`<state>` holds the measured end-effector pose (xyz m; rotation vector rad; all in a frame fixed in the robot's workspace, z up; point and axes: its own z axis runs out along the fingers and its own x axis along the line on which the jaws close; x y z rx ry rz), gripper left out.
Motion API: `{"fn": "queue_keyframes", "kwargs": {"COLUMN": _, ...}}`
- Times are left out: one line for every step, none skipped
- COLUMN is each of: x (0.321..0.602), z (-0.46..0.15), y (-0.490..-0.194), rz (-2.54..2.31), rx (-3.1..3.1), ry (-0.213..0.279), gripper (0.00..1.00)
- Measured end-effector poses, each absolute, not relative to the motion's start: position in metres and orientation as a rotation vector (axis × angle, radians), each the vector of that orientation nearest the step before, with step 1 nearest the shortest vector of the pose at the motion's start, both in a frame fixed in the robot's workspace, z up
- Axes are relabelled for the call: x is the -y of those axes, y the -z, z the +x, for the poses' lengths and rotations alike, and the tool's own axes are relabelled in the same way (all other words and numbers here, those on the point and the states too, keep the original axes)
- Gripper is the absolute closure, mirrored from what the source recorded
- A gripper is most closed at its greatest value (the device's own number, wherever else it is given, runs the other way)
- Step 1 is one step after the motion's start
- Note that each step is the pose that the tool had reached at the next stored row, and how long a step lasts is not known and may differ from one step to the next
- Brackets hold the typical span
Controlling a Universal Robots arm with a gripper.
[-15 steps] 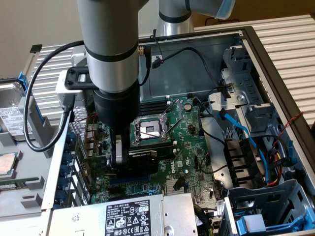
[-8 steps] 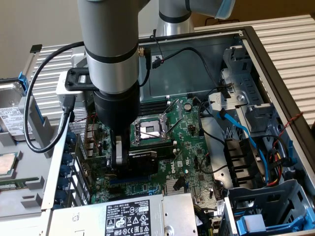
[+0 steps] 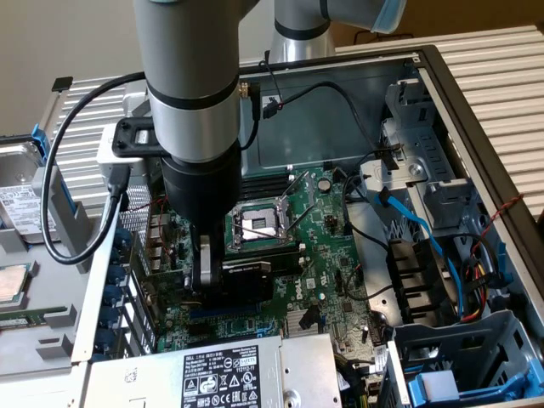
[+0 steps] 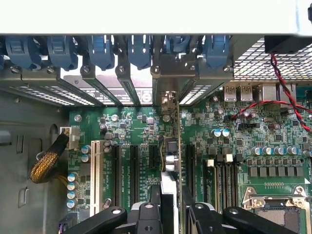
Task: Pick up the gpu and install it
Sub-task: 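Insert the gpu into the slot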
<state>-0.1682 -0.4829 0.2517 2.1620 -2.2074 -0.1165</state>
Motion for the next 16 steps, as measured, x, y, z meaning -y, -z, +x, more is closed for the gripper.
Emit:
{"fn": "queue_keyframes", "kwargs": {"x": 0.4829, "z": -0.1682, "y": -0.2516, "rz": 2.162, "rx": 2.207, "ry": 0.116, "gripper": 0.73}}
{"fn": "queue_keyframes", "kwargs": {"x": 0.4829, "z": -0.1682, "y": -0.2515, "rz": 2.162, "rx": 2.207, "ry": 0.117, "gripper": 0.73}}
{"fn": "queue_keyframes", "kwargs": {"x": 0.4829, "z": -0.1682, "y": -0.2512, "rz": 2.162, "rx": 2.208, "ry": 0.116, "gripper": 0.73}}
{"fn": "queue_keyframes", "kwargs": {"x": 0.4829, "z": -0.1682, "y": -0.2511, "rz": 2.162, "rx": 2.207, "ry": 0.116, "gripper": 0.73}}
{"fn": "queue_keyframes", "kwargs": {"x": 0.4829, "z": -0.1682, "y": -0.2508, "rz": 2.162, "rx": 2.207, "ry": 0.116, "gripper": 0.73}}
{"fn": "queue_keyframes", "kwargs": {"x": 0.4829, "z": -0.1682, "y": -0.2505, "rz": 2.162, "rx": 2.207, "ry": 0.116, "gripper": 0.73}}
{"fn": "queue_keyframes", "kwargs": {"x": 0.4830, "z": -0.1682, "y": -0.2502, "rz": 2.162, "rx": 2.207, "ry": 0.116, "gripper": 0.73}}
{"fn": "queue_keyframes", "kwargs": {"x": 0.4829, "z": -0.1681, "y": -0.2498, "rz": 2.162, "rx": 2.207, "ry": 0.116, "gripper": 0.73}}
{"fn": "queue_keyframes", "kwargs": {"x": 0.4829, "z": -0.1681, "y": -0.2492, "rz": 2.162, "rx": 2.208, "ry": 0.116, "gripper": 0.73}}
{"fn": "queue_keyframes", "kwargs": {"x": 0.4829, "z": -0.1682, "y": -0.2487, "rz": 2.162, "rx": 2.208, "ry": 0.117, "gripper": 0.73}}
{"fn": "queue_keyframes", "kwargs": {"x": 0.4829, "z": -0.1682, "y": -0.2481, "rz": 2.162, "rx": 2.208, "ry": 0.117, "gripper": 0.73}}
{"fn": "queue_keyframes", "kwargs": {"x": 0.4829, "z": -0.1682, "y": -0.2478, "rz": 2.162, "rx": 2.208, "ry": 0.116, "gripper": 0.73}}
{"fn": "queue_keyframes", "kwargs": {"x": 0.4830, "z": -0.1682, "y": -0.2474, "rz": 2.162, "rx": 2.207, "ry": 0.116, "gripper": 0.73}}
{"fn": "queue_keyframes", "kwargs": {"x": 0.4830, "z": -0.1682, "y": -0.2470, "rz": 2.162, "rx": 2.207, "ry": 0.116, "gripper": 0.73}}
{"fn": "queue_keyframes", "kwargs": {"x": 0.4830, "z": -0.1684, "y": -0.2467, "rz": 2.162, "rx": 2.208, "ry": 0.115, "gripper": 0.73}}
{"fn": "queue_keyframes", "kwargs": {"x": 0.4830, "z": -0.1686, "y": -0.2463, "rz": 2.162, "rx": 2.208, "ry": 0.115, "gripper": 0.73}}
